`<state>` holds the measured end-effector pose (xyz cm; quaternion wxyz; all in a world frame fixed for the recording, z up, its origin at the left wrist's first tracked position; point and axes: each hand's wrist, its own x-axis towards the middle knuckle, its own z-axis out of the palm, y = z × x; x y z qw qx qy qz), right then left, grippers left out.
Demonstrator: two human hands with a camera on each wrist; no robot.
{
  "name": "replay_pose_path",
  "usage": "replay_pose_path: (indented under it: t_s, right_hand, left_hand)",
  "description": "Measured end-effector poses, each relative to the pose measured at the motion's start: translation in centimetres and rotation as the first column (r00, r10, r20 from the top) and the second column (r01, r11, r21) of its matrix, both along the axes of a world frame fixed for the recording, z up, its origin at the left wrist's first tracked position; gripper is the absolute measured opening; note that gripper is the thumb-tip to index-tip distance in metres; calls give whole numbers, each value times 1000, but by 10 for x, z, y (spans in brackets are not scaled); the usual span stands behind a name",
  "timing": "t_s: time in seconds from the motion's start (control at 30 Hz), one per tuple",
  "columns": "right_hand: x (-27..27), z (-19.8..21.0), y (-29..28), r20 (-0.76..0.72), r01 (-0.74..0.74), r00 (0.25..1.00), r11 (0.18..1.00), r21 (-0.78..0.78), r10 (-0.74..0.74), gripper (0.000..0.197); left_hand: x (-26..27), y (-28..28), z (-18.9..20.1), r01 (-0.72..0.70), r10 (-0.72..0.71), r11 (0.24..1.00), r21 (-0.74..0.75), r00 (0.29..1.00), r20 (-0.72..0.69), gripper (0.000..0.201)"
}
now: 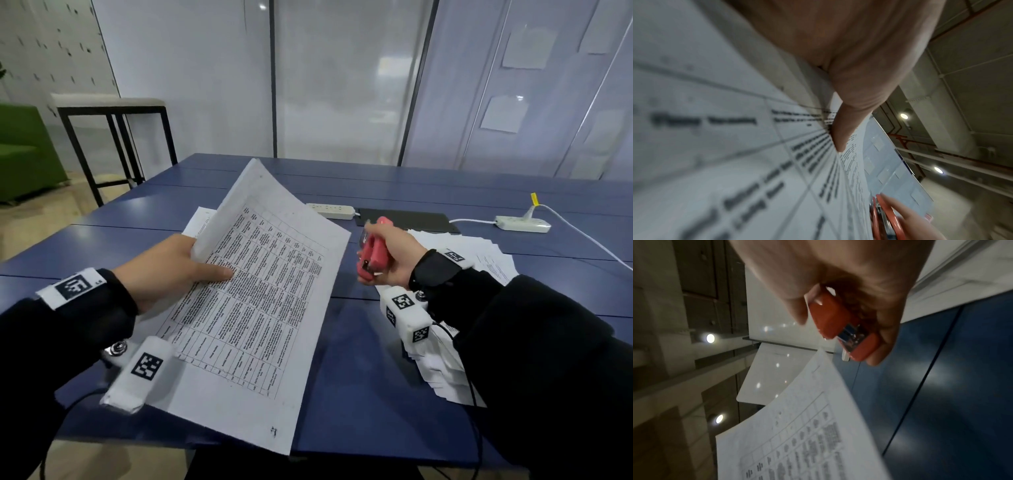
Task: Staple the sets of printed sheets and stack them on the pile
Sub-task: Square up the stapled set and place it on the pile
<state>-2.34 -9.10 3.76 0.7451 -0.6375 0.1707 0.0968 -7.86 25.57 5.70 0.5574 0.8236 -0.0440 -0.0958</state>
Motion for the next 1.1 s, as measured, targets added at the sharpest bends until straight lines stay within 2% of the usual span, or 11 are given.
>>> replay_pose_path:
  t_s: [0.1,0.23,0.33,0.47,0.63,0.7,0.83,0.9,0.93,1.0,1.1]
  right_hand:
    - [-4,-12,4,-3,-140,989,925,-354,148,7]
    - [-5,-23,11,-91,-282,932,546,-789,350,17]
    - [-3,-22,16,-161,-281,896,246,-928,415,18]
    - [0,-20,20,-221,-305,880,145,-941,421,24]
    - [0,-16,17,-252,-349,870,169,-922,423,40]
    - [2,-14,15,-210,-323,891,236,-917,402,48]
    - [2,-3,20,107,-101,961,683,-723,255,40]
    - [-8,6,31,219,-81,956,893,-443,195,39]
    - [-15,9,38,201,-161,953,943,-290,225,39]
    - [-30,7,54,100,-374,916,917,-141,389,33]
    - [-38,-11,77,58,-465,873,862,-203,485,20]
  left_hand:
    - [5,15,-9,-82,81,996,-45,996,-23,22]
    - [10,26,-22,-145,137,981,-129,988,-75,26]
    - [12,28,-31,-152,138,976,-157,986,-96,27]
    - [12,25,-39,-129,114,979,-159,988,-102,25]
    - [9,16,-39,-116,103,981,-158,991,-88,19]
    - [9,14,-37,-113,101,980,-165,992,-80,18]
    - [12,12,-32,-121,114,972,-203,992,-49,23]
    - [14,11,-28,-147,144,957,-250,989,-31,24]
    - [16,11,-26,-158,158,949,-272,987,-22,23]
    - [18,12,-23,-168,176,943,-288,984,2,22]
    - [22,18,-26,-216,228,933,-288,974,7,22]
